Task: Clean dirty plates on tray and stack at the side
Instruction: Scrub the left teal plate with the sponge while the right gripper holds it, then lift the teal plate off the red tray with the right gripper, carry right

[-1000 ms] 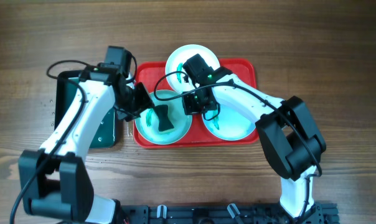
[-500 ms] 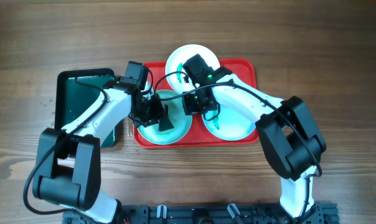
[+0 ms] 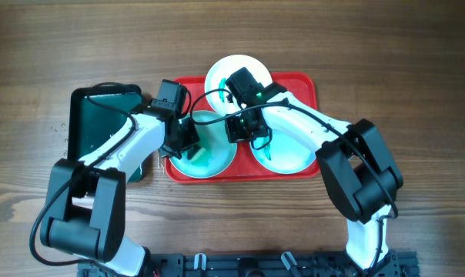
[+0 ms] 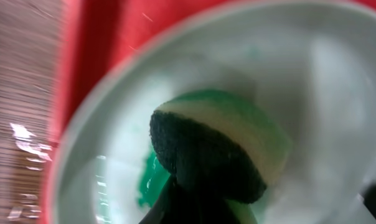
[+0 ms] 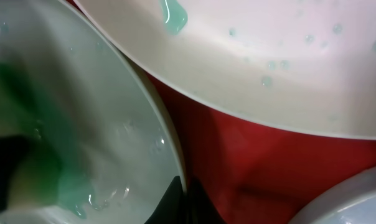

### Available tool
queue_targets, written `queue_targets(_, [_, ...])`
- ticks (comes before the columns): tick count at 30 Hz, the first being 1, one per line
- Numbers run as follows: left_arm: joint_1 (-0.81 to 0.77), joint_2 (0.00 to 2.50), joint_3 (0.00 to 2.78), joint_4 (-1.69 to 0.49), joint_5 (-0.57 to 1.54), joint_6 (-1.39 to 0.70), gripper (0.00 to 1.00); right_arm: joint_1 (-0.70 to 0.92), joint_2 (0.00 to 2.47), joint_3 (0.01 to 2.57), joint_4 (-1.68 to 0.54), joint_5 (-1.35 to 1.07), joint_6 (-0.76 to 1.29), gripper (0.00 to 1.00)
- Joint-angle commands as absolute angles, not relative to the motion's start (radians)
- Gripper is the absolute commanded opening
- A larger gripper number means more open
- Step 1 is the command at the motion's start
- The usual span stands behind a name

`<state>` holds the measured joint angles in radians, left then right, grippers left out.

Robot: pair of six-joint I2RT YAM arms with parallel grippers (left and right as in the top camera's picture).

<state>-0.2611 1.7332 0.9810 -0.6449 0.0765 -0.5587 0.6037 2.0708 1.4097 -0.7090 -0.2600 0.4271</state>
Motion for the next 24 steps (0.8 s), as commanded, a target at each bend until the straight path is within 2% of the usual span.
queue_targets(1, [-0.247,1.72,0.998,-0.667,-0.162,-0.554,0.04,0.603,2.089,1.412,-0.72,-0.231,0.445,0.04])
queue_targets(4, [-0.247,1.665,1.032,-0.696,-0.146,-0.554,0.04,0.603,2.089,1.412,-0.719,-0.231,0.445,0.04])
queue_targets(8, [-0.247,1.634,1.032,-0.667,0.05,-0.554,0.04,0.603,2.089,1.412,-0.717,-0.232,0.445,0.04])
queue_targets(12, [-0.252,1.723,1.031,-0.582,0.224,-0.558,0.04,0.603,2.089,1.412,-0.717,-0.232,0.446,0.04])
queue_targets(15, [-0.251,1.798,1.031,-0.564,0.245,-0.557,0.04,0.603,2.09,1.412,-0.719,-0.232,0.445,0.04])
queue_targets(20, [-0.249,1.82,1.033,-0.635,-0.019,-0.554,0.04,0.603,2.09,1.412,-0.72,-0.232,0.445,0.04])
queue_targets(24, [-0.249,1.727,1.074,-0.804,-0.32,-0.587,0.04,0.603,2.089,1.412,-0.72,-0.232,0.445,0.04])
